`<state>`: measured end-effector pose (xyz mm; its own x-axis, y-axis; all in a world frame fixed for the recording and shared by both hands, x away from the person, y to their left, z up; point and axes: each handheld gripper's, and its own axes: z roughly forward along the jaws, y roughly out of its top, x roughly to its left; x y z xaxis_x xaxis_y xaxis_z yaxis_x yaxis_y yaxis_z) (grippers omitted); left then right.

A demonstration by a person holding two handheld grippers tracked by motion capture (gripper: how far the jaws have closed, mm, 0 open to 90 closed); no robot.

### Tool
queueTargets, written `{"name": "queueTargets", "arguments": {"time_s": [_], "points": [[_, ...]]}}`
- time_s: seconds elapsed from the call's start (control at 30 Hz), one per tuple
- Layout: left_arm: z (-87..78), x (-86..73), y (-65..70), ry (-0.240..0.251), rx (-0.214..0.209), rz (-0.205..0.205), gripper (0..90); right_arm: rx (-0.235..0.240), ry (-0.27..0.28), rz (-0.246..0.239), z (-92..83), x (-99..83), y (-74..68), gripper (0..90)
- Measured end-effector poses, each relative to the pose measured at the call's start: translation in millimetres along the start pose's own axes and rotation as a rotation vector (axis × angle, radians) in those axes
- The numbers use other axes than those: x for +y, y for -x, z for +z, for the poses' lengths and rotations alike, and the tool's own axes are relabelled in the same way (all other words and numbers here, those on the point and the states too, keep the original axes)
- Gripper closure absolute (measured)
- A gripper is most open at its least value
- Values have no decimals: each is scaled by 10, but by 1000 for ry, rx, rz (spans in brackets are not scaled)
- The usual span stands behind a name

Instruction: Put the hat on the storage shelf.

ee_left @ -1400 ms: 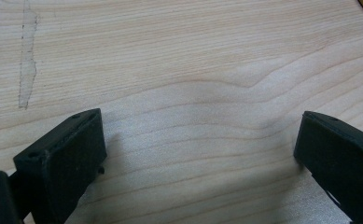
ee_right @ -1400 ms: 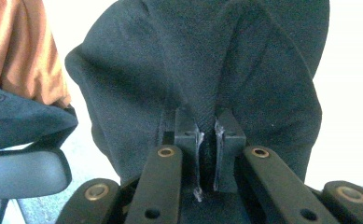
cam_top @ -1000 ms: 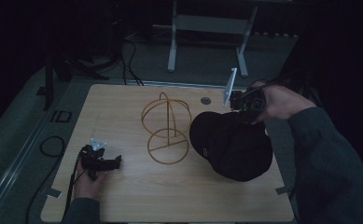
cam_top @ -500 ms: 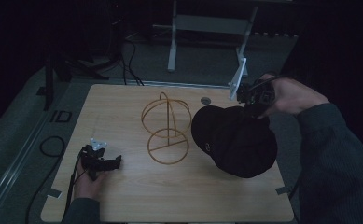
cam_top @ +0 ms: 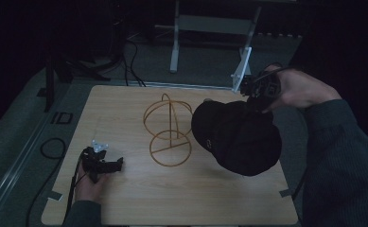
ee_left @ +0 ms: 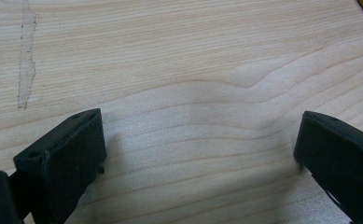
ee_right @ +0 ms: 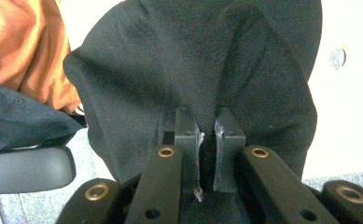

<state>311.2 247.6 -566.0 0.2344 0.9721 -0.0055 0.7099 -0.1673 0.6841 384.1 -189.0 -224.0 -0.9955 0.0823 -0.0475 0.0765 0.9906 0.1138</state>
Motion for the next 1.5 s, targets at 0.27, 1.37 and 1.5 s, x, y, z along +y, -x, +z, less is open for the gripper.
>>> {"name": "queueTargets", "arguments": {"time_s": [0.27, 1.37, 1.5], "points": [[0, 0, 0, 0, 0, 0, 19, -13, 24, -17, -87, 77, -9, 828], [1, 0, 6, 0, -1, -1, 19, -99, 351, -46, -132, 156, 46, 836], [1, 0, 9, 1, -1, -2, 19, -127, 416, -32, -96, 121, 74, 838]]}}
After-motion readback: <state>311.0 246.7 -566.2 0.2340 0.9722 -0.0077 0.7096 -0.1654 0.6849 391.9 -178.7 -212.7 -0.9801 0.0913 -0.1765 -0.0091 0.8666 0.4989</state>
